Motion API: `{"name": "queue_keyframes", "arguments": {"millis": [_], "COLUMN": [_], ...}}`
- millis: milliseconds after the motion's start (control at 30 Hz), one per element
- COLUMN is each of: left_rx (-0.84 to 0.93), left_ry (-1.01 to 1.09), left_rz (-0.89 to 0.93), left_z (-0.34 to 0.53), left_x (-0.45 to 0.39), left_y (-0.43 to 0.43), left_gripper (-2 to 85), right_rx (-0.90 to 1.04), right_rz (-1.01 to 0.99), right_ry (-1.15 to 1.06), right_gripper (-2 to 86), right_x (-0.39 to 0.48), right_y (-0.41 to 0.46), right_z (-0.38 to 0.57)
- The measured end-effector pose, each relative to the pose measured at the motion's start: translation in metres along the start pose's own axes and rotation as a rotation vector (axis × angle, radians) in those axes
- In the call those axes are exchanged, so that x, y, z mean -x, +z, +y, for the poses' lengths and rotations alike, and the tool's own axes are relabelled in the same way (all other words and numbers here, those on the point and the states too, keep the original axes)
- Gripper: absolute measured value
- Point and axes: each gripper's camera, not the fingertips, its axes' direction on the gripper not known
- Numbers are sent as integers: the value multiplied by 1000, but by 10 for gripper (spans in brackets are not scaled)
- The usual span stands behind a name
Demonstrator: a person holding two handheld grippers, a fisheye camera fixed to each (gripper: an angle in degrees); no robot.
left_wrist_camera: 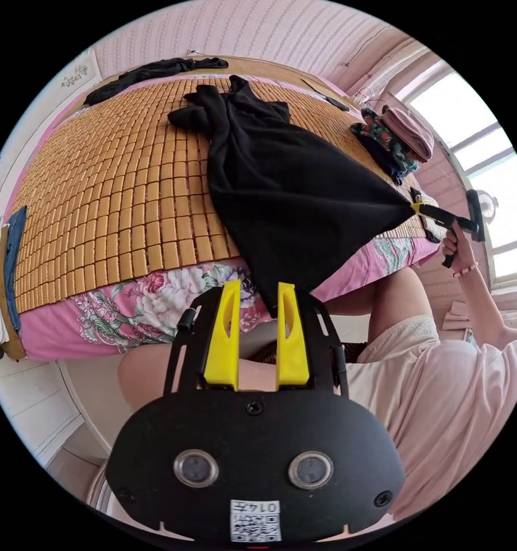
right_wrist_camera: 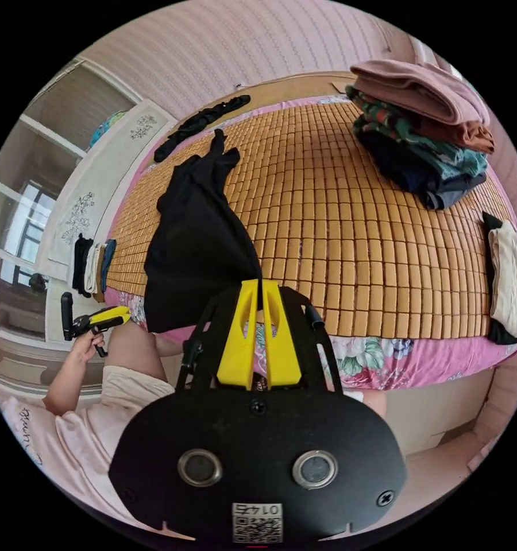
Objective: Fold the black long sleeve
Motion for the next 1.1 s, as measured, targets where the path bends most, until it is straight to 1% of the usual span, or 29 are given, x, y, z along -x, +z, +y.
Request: {"name": "queue_keyframes", "arguments": {"millis": [67,167,267,333,433,467,500,533,633,667,700,733,800,833,867,900,933,1000,1033,1100], "left_rx": [15,62,197,209,215,213,183,155,-67,-220,-416,-511,-795,-855,-965,-1062,-1110,-1266,-1296,-1390], "left_ry": [7,48,43,39,33,33,35,36,73,106,147,172,258,285,318,354,369,434,447,506], "left_rz": [23,-68,-117,-166,-169,-145,-82,-59,30,89,138,152,93,63,10,-5,0,20,20,33], "left_z": [-3,-7,-10,-8,-2,2,8,11,34,48,65,73,101,107,119,131,136,158,163,181], "left_x": [-10,-26,-32,-35,-35,-34,-33,-33,-40,-45,-50,-53,-68,-73,-83,-92,-96,-113,-117,-133], "left_y": [4,15,35,34,27,21,10,2,-65,-107,-157,-184,-290,-315,-361,-402,-421,-489,-505,-559], "left_gripper": [108,109,109,100,72,27,1,-1,-8,-9,-9,-9,-10,-10,-10,-10,-10,-10,-10,-10], "right_rx": [28,48,59,67,96,85,47,31,-54,-101,-168,-203,-377,-428,-527,-621,-662,-803,-831,-938], "right_rz": [6,11,0,6,-19,-58,-109,-130,-235,-294,-377,-427,-668,-722,-819,-899,-928,-993,-985,-916], "right_ry": [16,34,45,45,38,8,-25,-30,-76,-108,-141,-156,-240,-269,-324,-396,-429,-599,-641,-800], "right_gripper": [2,3,3,2,-1,-2,-3,-4,-5,-4,-3,-3,-1,-1,0,0,0,0,0,0], "right_x": [-14,-32,-48,-58,-74,-78,-81,-83,-90,-90,-89,-89,-86,-85,-80,-73,-69,-42,-33,2], "right_y": [10,20,24,26,28,24,15,10,-26,-47,-71,-85,-146,-163,-198,-235,-252,-328,-347,-415], "right_z": [5,14,23,30,41,47,54,57,66,69,72,73,78,79,82,85,87,99,103,123]}}
